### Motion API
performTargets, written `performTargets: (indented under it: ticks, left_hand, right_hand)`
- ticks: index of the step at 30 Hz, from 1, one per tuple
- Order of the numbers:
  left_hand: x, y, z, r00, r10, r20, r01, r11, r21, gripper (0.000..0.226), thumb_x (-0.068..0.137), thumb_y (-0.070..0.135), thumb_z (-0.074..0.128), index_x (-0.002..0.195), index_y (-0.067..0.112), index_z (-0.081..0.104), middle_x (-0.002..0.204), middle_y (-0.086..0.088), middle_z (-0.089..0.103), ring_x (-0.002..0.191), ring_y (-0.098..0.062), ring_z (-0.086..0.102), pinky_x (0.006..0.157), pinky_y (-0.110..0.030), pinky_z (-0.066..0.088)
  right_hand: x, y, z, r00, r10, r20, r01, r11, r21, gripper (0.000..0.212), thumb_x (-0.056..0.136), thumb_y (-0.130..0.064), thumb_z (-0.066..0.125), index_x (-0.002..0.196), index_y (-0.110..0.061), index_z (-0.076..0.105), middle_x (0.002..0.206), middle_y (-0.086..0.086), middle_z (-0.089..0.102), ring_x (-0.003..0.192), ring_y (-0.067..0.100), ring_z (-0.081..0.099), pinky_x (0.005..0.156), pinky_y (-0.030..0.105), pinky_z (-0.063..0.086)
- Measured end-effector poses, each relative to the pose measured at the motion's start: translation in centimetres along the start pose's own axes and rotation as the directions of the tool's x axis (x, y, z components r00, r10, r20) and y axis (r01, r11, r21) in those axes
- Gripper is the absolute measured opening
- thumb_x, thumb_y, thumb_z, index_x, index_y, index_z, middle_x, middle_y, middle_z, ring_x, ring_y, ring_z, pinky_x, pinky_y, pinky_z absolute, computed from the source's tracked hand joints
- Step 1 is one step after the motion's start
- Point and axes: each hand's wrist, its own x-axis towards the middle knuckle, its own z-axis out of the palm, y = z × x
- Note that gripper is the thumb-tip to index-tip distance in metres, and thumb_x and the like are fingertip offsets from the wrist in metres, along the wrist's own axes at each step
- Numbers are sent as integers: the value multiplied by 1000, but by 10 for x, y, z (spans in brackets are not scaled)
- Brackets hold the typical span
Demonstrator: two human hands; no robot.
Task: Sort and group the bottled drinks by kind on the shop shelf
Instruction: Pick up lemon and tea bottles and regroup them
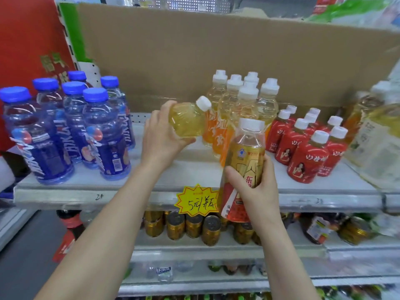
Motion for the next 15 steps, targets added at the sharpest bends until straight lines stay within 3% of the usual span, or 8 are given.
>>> performTargets:
  ticks: [4, 6, 9, 11, 13, 15]
  left_hand:
    - [-19, 34, -19, 966, -28, -257, -61, 942, -331, 96, 61, 56, 87, 139, 24, 40, 136, 5, 52, 123, -12, 50, 99, -30, 44]
    - [-26, 49, -27, 951, -49, -304, -103, 880, -463, 97, 62, 63, 85, 139, 26, 40, 137, 9, 52, 126, -9, 52, 104, -30, 44]
    - [-44, 76, -29, 974, -160, -160, 4, 719, -695, 104, 53, 73, 83, 137, 21, 48, 123, 17, 65, 114, -4, 63, 94, -37, 54]
    - [-66, 95, -20, 992, -127, -5, 77, 634, -770, 86, 55, 67, 85, 127, 30, 55, 110, 20, 70, 104, -6, 69, 85, -39, 57]
    - [-90, 118, 0, 990, -68, 123, 139, 621, -771, 61, 59, 54, 86, 112, 42, 59, 106, 15, 73, 100, -12, 71, 83, -45, 59]
    - [-115, 140, 26, 969, -36, 244, 212, 623, -753, 59, 56, 46, 91, 106, 46, 60, 101, 18, 73, 93, -7, 72, 77, -38, 61]
  right_hand:
    - [-13, -1, -32, 997, -6, -77, 5, 1000, -6, 55, 80, -38, 83, 124, -36, 51, 100, -22, 68, 93, 0, 67, 80, 25, 57]
    - [-18, 0, -52, 991, -1, -135, 0, 1000, -12, 56, 77, -41, 81, 123, -40, 48, 101, -26, 67, 94, -3, 66, 78, 18, 55]
    - [-24, 2, -88, 977, 12, -213, -24, 998, -50, 59, 78, -44, 83, 126, -42, 48, 103, -24, 67, 95, -2, 66, 83, 24, 57]
    - [-28, 4, -115, 965, 17, -263, -38, 997, -72, 64, 73, -52, 83, 126, -38, 50, 101, -21, 67, 93, 1, 67, 87, 35, 58]
    - [-31, 7, -145, 953, 24, -301, -50, 996, -80, 65, 66, -60, 78, 122, -40, 51, 101, -19, 68, 95, 4, 67, 89, 42, 58]
    - [-34, 10, -179, 945, 44, -324, -64, 996, -54, 62, 67, -56, 80, 121, -42, 52, 102, -17, 69, 97, 7, 68, 89, 42, 59]
